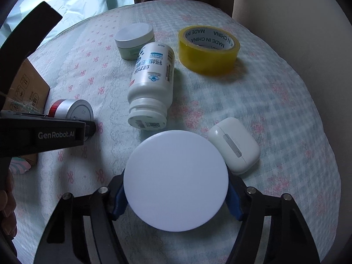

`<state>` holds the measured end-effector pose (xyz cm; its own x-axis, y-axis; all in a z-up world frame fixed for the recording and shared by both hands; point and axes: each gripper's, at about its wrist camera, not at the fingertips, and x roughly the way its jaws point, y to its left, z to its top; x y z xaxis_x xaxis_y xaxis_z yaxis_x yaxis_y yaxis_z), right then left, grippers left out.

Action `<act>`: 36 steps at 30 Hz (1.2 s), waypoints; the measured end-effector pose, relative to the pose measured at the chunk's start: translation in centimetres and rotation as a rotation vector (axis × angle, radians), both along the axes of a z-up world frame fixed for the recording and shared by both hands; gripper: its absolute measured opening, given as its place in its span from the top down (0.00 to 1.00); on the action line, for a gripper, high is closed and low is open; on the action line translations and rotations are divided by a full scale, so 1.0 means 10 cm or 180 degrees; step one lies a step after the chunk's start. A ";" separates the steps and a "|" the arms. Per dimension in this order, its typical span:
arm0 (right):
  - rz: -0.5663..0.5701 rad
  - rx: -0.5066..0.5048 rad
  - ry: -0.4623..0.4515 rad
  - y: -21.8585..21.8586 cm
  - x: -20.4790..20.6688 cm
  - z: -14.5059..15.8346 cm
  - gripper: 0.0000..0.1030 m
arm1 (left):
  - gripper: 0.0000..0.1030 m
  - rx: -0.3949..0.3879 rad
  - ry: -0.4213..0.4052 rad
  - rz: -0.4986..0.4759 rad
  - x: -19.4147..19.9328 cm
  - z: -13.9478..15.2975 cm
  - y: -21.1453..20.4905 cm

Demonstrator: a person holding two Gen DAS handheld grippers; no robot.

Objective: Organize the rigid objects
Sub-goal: 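Grasp the red-and-silver jar with the left tool while the right tool grasps the white-lidded green jar, then carry both jars into the cardboard box and open both tools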

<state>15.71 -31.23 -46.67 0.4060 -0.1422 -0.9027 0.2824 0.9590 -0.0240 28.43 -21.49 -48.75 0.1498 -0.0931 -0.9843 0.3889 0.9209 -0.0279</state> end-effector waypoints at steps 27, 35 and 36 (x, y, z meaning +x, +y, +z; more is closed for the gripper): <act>0.0230 -0.0218 -0.0431 0.12 -0.42 1.61 0.35 | 0.63 -0.0572 -0.0586 0.0280 -0.44 1.86 0.45; 0.0536 -0.0242 -0.0598 0.50 -0.40 2.42 0.35 | 0.63 -0.0711 -0.0773 0.0686 -0.64 2.68 1.15; 0.0571 -0.0216 -0.0622 0.55 -0.38 2.50 0.35 | 0.63 -0.0721 -0.0796 0.0736 -0.67 2.77 1.26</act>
